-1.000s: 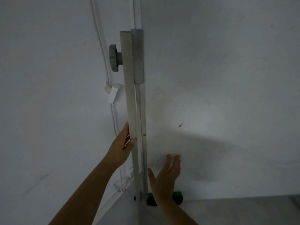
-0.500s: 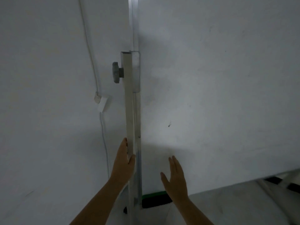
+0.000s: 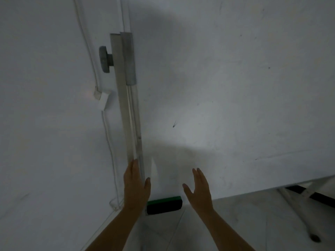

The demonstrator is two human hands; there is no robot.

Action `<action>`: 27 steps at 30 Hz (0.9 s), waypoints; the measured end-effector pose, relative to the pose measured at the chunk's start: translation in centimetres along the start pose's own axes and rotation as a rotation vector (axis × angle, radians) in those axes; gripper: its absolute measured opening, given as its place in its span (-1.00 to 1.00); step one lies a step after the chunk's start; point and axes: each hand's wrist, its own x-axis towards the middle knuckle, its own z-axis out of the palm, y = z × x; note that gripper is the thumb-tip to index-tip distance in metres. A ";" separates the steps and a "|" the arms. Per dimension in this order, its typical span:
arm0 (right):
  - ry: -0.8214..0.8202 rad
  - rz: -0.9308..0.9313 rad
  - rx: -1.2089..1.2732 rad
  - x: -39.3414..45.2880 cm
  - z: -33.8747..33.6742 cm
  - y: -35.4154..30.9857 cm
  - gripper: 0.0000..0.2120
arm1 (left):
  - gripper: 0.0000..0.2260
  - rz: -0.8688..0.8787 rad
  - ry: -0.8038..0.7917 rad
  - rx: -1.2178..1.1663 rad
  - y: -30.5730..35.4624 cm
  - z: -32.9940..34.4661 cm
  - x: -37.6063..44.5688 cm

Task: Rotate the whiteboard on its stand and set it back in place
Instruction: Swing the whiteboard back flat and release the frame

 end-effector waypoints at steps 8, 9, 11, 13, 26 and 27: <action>-0.313 0.372 0.150 0.5 3.3 8.4 -0.56 | -0.53 -0.479 -0.111 -0.088 -4.8 7.0 -2.8; -0.331 0.444 0.159 0.4 4.4 9.9 -0.57 | -0.56 -0.550 -0.109 -0.116 -5.9 8.1 -3.3; -0.346 0.620 0.217 0.5 6.5 12.4 -0.59 | -0.61 -0.693 -0.084 -0.179 -8.0 10.2 -4.0; -0.330 0.789 0.386 1.0 8.9 14.1 -0.62 | -0.59 -0.835 -0.032 -0.258 -10.3 12.3 -4.1; 0.060 0.989 1.607 4.7 17.6 19.7 -0.80 | -0.53 -0.703 0.127 -0.686 -18.8 17.4 -3.4; 0.070 0.983 1.593 4.7 17.6 19.7 -0.80 | -0.52 -0.689 0.108 -0.657 -18.8 17.3 -3.2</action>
